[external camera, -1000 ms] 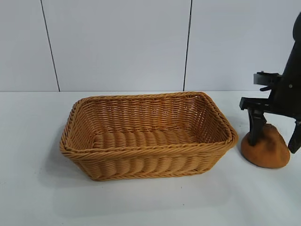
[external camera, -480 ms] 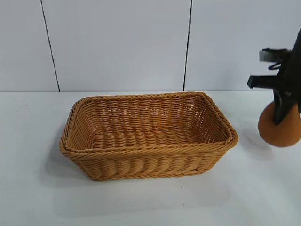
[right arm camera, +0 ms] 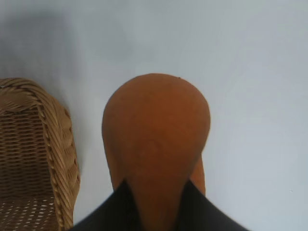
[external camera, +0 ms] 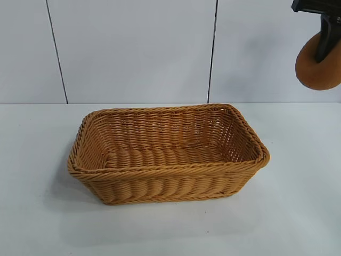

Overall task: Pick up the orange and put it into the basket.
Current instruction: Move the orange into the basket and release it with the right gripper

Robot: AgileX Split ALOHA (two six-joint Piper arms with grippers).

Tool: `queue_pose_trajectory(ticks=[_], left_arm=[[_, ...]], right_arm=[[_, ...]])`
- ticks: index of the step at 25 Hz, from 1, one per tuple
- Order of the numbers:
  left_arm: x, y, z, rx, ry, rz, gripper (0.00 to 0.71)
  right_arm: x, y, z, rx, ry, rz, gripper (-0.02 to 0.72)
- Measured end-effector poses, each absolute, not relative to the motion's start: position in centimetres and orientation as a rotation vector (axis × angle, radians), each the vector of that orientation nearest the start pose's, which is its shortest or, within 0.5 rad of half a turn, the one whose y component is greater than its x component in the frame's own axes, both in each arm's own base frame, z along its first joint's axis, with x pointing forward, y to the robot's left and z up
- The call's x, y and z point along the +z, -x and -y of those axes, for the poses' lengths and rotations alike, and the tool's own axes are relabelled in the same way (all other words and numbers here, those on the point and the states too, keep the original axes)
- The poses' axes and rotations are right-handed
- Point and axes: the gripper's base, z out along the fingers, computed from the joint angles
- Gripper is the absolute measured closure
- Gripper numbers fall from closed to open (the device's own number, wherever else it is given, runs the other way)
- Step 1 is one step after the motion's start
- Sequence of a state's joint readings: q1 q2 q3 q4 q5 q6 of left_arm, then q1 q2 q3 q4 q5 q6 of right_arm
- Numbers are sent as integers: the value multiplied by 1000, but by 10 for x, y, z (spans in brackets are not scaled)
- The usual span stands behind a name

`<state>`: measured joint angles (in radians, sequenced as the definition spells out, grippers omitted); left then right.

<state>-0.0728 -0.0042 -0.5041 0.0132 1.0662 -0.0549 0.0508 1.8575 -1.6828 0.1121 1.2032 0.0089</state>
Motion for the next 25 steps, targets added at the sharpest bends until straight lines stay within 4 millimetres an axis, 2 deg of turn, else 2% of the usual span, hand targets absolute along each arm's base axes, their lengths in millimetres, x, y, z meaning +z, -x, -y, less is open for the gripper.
queue_pose_trajectory(ticks=[2, 4, 12, 15, 19, 25], left_arm=[[278, 6, -2, -64, -18, -2042, 125], [278, 6, -2, -64, -18, -2042, 126], [278, 6, -2, -64, -18, -2042, 125], [278, 6, -2, -64, -18, -2042, 126], [278, 6, -2, -64, -18, -2042, 126], [278, 6, -2, -64, -18, -2042, 126]], right_arm=[[296, -392, -42, 228, 43, -2858, 660], [297, -390, -63, 279, 113, -2853, 660], [299, -364, -170, 368, 478, -2760, 660], [296, -352, -202, 391, 569, -2725, 660], [277, -349, -229, 361, 636, -2723, 660], [219, -366, -246, 313, 659, -2789, 660]])
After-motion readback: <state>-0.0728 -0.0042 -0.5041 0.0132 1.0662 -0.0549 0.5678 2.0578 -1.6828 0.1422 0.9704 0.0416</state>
